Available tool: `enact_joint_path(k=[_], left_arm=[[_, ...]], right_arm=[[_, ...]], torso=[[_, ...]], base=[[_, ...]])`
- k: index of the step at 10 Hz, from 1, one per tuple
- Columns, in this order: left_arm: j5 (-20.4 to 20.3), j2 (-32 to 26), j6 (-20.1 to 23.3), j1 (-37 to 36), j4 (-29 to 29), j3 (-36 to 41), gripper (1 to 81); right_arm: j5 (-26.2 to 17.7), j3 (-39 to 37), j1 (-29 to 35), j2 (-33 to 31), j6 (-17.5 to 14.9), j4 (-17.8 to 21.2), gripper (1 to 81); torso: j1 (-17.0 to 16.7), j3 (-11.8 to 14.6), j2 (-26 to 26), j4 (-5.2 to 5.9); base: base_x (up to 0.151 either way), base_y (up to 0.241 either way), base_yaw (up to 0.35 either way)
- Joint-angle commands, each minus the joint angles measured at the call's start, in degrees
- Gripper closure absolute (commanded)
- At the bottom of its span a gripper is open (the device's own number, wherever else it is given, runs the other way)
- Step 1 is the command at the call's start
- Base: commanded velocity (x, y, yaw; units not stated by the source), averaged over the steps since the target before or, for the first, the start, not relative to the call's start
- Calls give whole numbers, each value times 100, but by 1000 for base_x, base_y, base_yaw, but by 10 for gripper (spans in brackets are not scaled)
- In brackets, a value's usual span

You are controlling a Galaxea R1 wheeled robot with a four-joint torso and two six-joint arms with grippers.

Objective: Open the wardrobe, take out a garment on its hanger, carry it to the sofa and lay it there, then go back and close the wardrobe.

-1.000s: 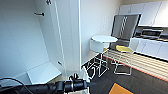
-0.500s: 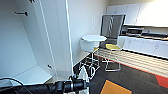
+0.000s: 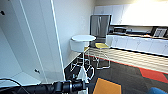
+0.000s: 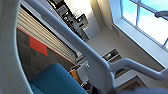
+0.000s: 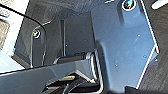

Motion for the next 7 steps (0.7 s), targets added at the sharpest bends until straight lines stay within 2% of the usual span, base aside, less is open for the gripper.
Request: enact_joint_path(k=[1, 7], left_arm=[[-223, -27, 116, -852, 168, 316, 811], [-170, -18, 117, -834, 256, 351, 811]], right_arm=[[-313, 29, 203, 77, -22, 18, 10], [-322, 29, 246, 85, -22, 17, 10]], torso=[[0, 0, 0, 0], [0, 0, 0, 0]], base=[[0, 0, -293], [0, 0, -293]])
